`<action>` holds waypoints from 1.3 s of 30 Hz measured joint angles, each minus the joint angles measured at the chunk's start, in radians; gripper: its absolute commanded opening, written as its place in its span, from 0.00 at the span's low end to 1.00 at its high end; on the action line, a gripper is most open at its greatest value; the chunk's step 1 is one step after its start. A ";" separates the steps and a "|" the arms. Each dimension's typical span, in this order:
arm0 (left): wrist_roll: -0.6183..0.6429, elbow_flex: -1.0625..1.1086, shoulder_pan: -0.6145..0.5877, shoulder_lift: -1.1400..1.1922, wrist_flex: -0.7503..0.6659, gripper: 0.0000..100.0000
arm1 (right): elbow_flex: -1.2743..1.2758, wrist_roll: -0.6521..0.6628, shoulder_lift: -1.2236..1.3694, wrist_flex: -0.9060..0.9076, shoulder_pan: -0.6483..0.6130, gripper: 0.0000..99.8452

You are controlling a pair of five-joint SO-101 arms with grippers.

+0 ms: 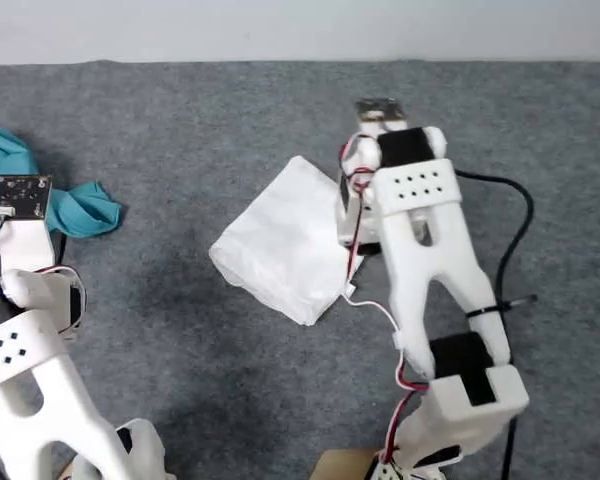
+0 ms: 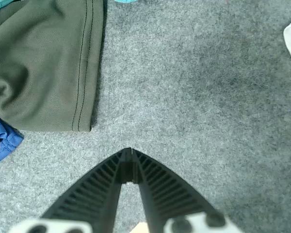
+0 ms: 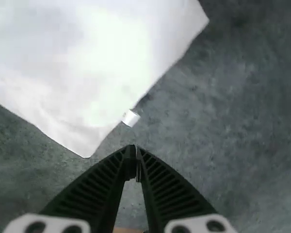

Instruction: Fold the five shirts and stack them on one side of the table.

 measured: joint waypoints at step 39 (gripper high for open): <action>0.000 0.000 0.000 0.000 -0.005 0.00 | 0.493 -0.319 -0.272 -0.221 0.005 0.33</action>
